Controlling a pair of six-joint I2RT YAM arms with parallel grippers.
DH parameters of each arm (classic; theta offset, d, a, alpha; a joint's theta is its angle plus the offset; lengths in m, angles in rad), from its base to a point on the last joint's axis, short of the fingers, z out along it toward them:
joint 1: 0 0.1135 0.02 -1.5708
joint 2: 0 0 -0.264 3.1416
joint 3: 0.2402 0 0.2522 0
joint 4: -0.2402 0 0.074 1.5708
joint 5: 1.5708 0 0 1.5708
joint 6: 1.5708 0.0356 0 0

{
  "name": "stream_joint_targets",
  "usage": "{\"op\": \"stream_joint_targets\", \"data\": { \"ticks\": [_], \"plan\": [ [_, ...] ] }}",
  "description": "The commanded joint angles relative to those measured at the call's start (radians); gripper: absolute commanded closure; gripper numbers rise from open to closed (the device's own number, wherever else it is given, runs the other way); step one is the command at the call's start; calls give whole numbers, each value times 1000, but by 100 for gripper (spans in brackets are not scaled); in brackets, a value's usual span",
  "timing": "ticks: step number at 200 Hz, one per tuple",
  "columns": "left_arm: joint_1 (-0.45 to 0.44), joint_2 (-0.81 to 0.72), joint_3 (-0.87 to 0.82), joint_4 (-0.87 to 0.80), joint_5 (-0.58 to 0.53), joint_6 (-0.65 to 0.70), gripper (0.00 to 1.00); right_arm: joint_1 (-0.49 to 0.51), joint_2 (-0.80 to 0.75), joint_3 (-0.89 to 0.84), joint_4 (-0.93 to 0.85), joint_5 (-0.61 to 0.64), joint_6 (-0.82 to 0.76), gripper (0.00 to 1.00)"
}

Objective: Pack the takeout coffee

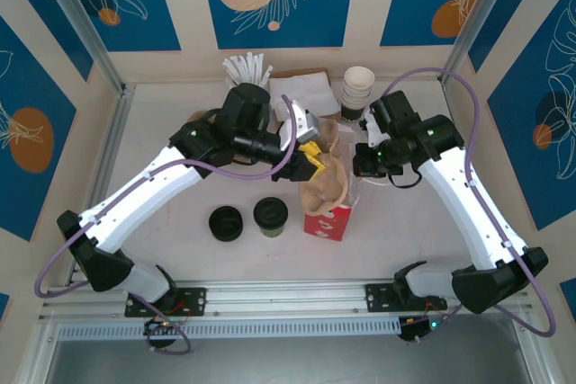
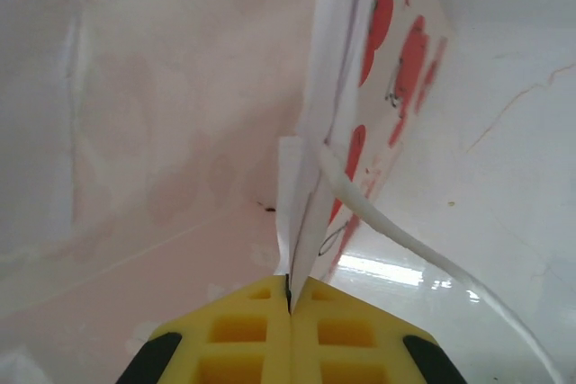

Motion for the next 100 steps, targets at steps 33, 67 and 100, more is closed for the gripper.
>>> {"op": "stream_joint_targets", "data": {
  "ticks": [33, 67, 100],
  "plan": [
    [-13, 66, 51, -28, 62, 56, 65, 7, -32, -10, -12, 32, -41, 100],
    [-13, 133, 130, -123, 89, 109, 65, 7, -32, -14, 20, 21, -61, 100],
    [-13, 166, 171, -163, 108, 133, 66, 7, -34, -12, 47, -4, -94, 100]
  ]
}}
